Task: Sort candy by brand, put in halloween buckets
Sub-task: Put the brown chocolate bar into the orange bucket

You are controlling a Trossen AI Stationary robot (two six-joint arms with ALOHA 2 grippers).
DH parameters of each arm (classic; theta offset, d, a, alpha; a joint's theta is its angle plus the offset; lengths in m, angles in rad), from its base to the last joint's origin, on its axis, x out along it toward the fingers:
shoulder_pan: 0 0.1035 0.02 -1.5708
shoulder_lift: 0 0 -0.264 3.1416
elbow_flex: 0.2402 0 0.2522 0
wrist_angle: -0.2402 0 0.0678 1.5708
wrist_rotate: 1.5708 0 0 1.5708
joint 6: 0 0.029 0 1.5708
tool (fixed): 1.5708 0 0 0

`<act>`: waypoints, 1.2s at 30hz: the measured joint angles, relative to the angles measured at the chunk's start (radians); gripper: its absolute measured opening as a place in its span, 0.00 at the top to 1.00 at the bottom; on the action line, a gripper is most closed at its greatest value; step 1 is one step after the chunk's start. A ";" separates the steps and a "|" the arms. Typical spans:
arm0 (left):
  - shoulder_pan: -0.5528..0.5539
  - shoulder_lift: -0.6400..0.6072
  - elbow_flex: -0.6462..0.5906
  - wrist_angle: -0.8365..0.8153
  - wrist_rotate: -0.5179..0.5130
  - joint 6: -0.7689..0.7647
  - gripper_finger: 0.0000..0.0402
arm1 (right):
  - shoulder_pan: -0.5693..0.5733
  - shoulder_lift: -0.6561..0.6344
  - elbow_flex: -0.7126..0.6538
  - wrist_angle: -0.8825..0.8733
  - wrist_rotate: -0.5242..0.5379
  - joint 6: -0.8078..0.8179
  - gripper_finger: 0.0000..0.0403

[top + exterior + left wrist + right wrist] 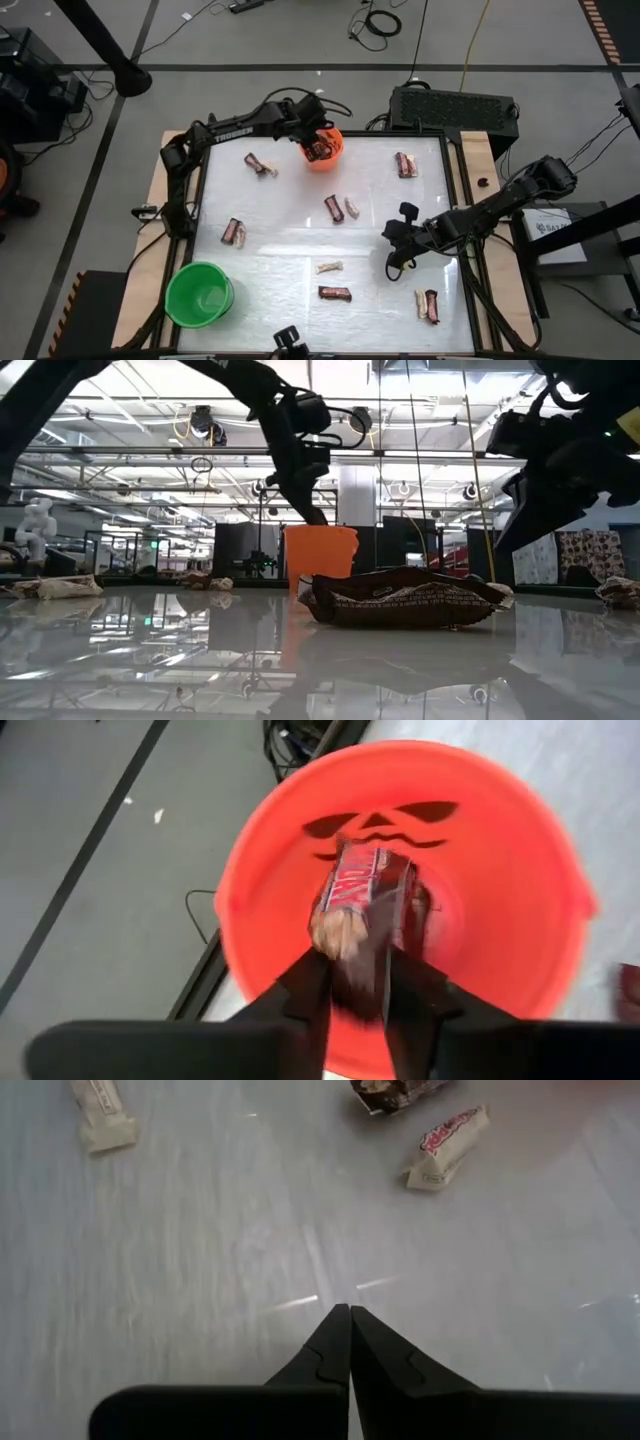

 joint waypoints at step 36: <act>-0.502 -0.082 -0.398 -0.747 0.096 -0.314 0.59 | -0.078 0.000 0.000 0.071 -0.006 -0.256 1.00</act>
